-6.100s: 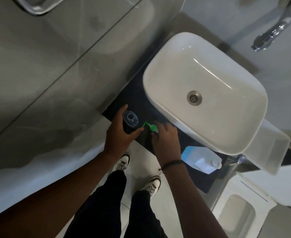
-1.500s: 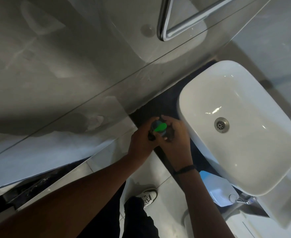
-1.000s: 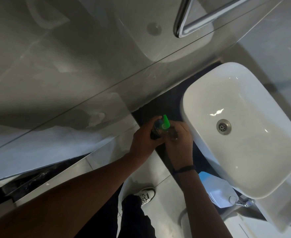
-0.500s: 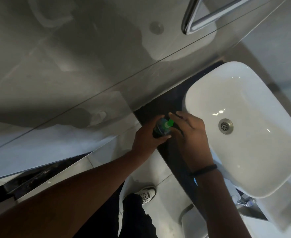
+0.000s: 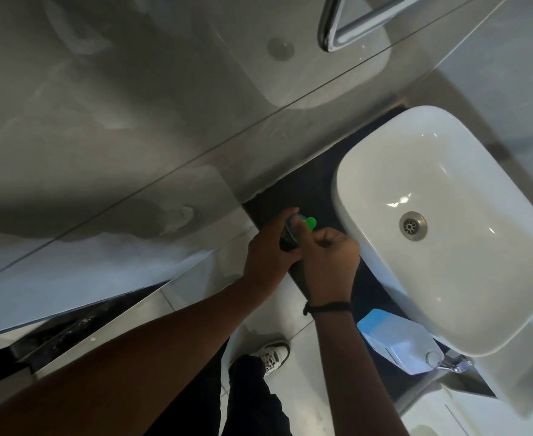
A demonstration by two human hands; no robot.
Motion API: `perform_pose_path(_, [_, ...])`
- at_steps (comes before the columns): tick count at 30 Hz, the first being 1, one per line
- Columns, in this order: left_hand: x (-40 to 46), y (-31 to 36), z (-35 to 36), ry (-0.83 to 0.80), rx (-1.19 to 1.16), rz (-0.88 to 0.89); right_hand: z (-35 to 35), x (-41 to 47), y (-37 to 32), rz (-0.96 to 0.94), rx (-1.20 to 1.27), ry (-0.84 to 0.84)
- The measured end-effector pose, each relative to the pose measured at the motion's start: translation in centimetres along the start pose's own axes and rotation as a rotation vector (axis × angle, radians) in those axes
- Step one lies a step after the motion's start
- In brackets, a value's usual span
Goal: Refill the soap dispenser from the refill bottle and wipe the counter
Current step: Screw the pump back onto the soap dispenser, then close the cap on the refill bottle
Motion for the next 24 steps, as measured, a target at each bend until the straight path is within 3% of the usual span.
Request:
perform_pose_path(3, [0.0, 0.4, -0.2, 0.002, -0.011, -0.031, 1.1, -0.3, 0.2, 0.090, 0.151, 0.040])
perform_pose_path(12, [-0.4, -0.6, -0.3, -0.083, -0.004, -0.032, -2.1, -2.1, 0.1, 0.046, 0.161, 0.066])
perform_pose_path(15, [-2.8, -1.2, -0.3, -0.094, -0.095, -0.125, -7.1, -3.7, 0.7, 0.017, 0.131, 0.214])
perform_pose_path(18, [-6.5, 0.2, -0.3, -0.113, -0.010, -0.120, -13.4, -6.0, 2.1, -0.004, 0.074, 0.352])
perform_pose_path(24, [-12.6, 4.5, 4.3, -0.392, -0.071, 0.001, -24.9, -9.8, 9.1, 0.080, -0.049, 0.636])
Point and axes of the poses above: each hand's wrist, its own x-axis towards the middle knuckle, its own z-axis out of the palm, y = z × x, the point moved 4 cm from there along x, towards the middle knuckle, and after that the axes turned 10 degrees about z, right-handed, at the moved point
